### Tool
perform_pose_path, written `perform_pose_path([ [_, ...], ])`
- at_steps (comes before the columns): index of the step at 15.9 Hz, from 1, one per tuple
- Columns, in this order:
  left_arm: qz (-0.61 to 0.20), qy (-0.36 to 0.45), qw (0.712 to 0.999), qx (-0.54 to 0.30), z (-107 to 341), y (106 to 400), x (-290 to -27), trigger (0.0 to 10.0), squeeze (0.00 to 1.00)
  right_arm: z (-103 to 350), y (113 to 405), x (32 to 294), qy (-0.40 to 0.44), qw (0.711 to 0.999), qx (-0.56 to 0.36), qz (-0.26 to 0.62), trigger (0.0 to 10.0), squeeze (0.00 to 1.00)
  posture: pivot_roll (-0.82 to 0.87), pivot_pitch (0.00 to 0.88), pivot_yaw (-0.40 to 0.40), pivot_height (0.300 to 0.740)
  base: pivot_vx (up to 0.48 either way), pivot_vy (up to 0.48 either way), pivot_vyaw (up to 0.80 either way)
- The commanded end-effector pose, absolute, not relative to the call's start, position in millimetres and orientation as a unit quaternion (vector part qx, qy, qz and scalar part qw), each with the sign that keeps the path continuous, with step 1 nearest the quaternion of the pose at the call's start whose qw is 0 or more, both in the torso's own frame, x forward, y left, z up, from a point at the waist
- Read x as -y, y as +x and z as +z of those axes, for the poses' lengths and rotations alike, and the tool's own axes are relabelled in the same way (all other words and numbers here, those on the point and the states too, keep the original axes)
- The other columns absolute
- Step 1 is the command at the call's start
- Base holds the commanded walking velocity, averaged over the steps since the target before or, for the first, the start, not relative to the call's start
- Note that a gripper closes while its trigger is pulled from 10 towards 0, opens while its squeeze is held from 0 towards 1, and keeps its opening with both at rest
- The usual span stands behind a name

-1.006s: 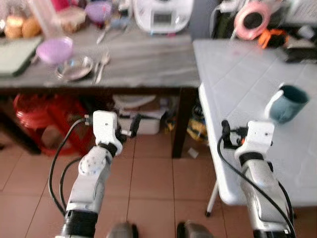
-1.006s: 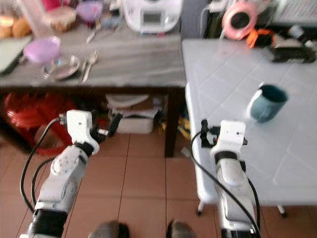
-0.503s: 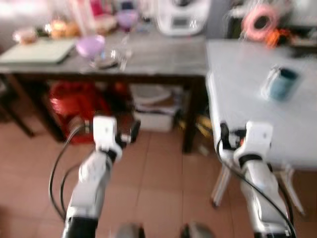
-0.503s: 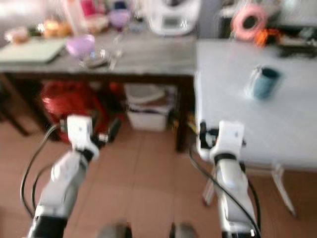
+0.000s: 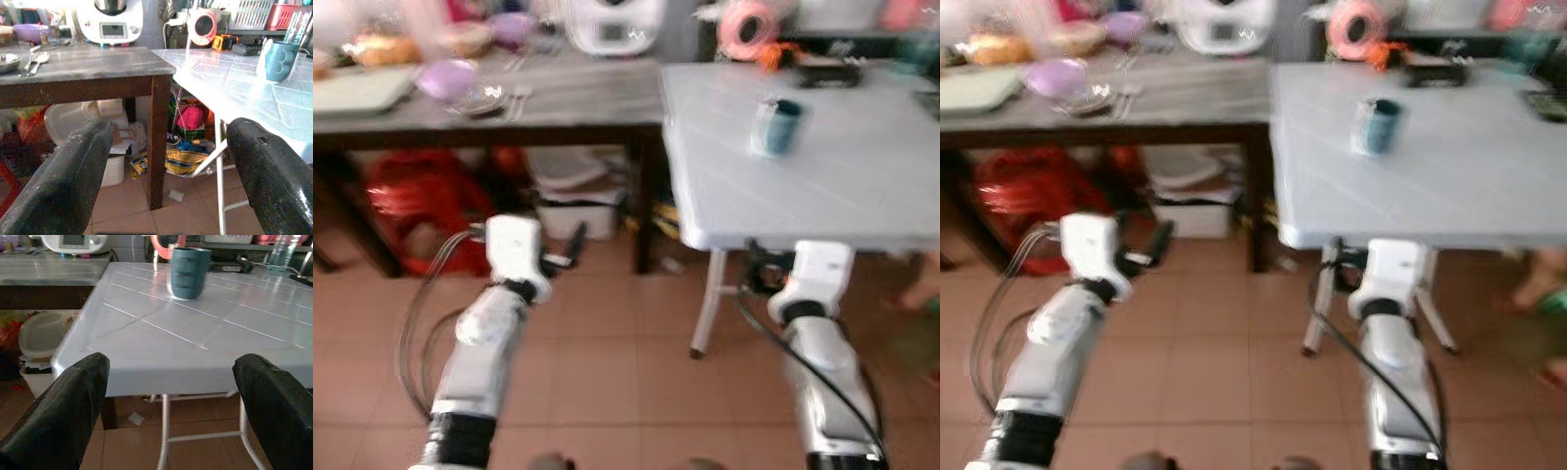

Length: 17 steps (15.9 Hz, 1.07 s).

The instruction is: Setting the table

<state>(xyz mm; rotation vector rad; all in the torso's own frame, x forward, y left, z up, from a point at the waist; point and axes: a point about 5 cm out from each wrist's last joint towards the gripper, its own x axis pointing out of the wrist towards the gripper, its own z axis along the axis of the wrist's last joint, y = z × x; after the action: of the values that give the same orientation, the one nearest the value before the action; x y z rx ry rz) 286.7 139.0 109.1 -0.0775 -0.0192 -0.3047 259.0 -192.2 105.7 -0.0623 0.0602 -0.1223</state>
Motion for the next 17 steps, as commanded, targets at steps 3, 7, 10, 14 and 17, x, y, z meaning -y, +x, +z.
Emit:
perform_pose_path([
  [3, -0.166, -0.04, 0.985, 0.015, 112.4, 287.8, -132.0, 10.0, 0.0, 110.1, 261.4, 196.0, -0.035, 0.997, -0.023, -0.065, 10.0, 0.0, -0.05, 0.0, 0.044, 0.74, 0.0, -0.454, 0.0],
  [7, -0.16, -0.036, 0.986, 0.024, 113.7, 287.8, -132.9, 10.0, 0.0, 110.2, 261.7, 195.8, -0.035, 0.997, -0.022, -0.067, 10.0, 0.0, -0.04, 0.0, 0.044, 0.74, 0.0, -0.315, 0.0],
  [10, -0.177, -0.044, 0.983, 0.034, 116.1, 286.3, -131.2, 10.0, 0.0, 110.3, 261.7, 195.7, -0.033, 0.997, -0.021, -0.069, 10.0, 0.0, -0.04, 0.0, 0.045, 0.74, 0.0, 0.0, 0.0],
  [14, -0.187, -0.047, 0.98, 0.04, 117.6, 285.1, -130.7, 10.0, 0.0, 110.6, 261.4, 195.2, -0.033, 0.997, -0.02, -0.068, 10.0, 0.0, -0.05, 0.0, 0.046, 0.74, 0.32, 0.0, 0.0],
  [17, -0.19, -0.049, 0.98, 0.04, 117.0, 284.4, -129.7, 10.0, 0.0, 110.9, 260.7, 195.7, -0.044, 0.997, -0.018, -0.066, 10.0, 0.0, -0.05, 0.0, 0.046, 0.74, 0.48, 0.0, 0.0],
])
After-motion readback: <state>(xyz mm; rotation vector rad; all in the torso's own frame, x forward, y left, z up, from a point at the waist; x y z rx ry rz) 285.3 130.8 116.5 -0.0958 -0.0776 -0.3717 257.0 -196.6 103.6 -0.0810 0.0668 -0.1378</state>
